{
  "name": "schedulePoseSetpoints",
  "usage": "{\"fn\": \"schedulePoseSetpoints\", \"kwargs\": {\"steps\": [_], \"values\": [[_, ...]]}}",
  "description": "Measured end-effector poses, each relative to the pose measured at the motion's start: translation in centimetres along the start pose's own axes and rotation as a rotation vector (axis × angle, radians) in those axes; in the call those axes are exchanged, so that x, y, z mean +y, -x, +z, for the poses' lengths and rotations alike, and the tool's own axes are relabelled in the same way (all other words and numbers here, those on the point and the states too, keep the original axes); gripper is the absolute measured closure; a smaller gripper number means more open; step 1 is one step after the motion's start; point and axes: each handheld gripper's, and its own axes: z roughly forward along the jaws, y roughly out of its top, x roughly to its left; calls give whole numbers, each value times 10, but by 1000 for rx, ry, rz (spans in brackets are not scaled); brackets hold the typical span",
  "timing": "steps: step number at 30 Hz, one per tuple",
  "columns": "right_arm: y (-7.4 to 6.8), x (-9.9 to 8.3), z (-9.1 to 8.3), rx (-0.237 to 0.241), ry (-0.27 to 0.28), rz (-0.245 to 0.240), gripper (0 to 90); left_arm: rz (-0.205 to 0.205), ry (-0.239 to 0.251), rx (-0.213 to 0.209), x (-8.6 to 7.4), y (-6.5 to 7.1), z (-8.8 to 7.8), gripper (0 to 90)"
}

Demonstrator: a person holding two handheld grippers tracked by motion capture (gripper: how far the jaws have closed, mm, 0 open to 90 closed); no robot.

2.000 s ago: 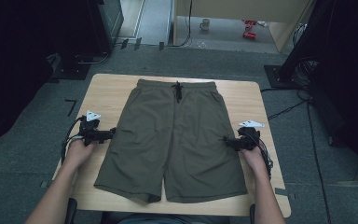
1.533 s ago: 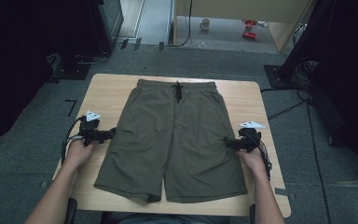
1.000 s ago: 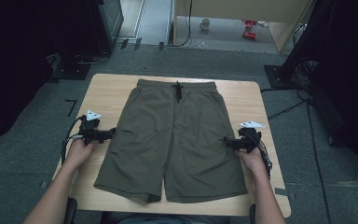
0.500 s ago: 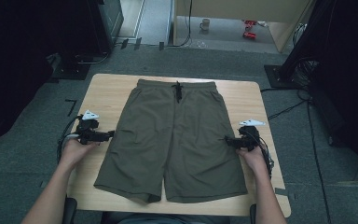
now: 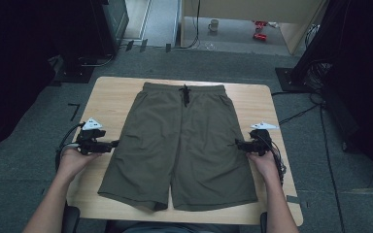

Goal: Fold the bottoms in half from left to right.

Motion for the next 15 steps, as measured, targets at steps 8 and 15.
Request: {"fn": "schedulePoseSetpoints", "kwargs": {"steps": [8,15], "values": [[-2,7,-2,11,18,14,217,14,-10,-10,-7,12,-5,248],[-4,13,1,9,17,-3,225,13,-15,-22,-25,21,-13,254]]}}
